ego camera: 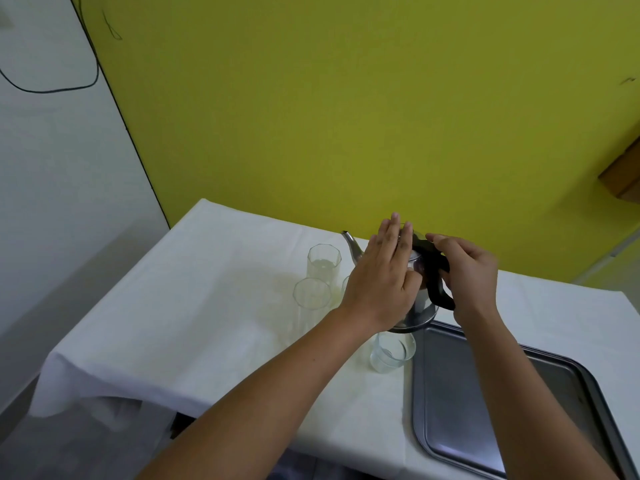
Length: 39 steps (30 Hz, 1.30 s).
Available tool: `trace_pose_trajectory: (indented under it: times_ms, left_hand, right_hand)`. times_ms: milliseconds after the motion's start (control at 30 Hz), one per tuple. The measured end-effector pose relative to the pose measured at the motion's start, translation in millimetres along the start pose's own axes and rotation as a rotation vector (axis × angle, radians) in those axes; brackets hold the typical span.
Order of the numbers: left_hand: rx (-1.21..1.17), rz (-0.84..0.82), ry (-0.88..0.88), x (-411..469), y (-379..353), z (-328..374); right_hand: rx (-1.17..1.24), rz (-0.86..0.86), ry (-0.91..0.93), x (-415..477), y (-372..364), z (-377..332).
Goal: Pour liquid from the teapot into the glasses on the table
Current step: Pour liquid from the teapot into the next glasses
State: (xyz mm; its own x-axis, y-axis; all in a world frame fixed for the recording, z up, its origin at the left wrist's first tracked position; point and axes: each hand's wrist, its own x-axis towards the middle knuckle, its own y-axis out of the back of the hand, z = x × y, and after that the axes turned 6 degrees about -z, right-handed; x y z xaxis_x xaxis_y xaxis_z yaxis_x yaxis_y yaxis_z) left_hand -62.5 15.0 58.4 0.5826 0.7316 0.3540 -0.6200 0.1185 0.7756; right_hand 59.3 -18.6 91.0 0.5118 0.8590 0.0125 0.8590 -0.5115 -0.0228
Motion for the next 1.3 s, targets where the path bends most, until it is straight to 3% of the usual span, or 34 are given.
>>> trace_pose_trajectory:
  times_ms: [433,1300]
  left_hand:
    - [0.012,0.027,-0.030,4,-5,32]
    - [-0.295,-0.104,0.129,-21,-64,41]
  right_hand:
    - [0.029,0.034,0.020,-11,25,-19]
    - [-0.585,0.010,-0.086,-24,58,-20]
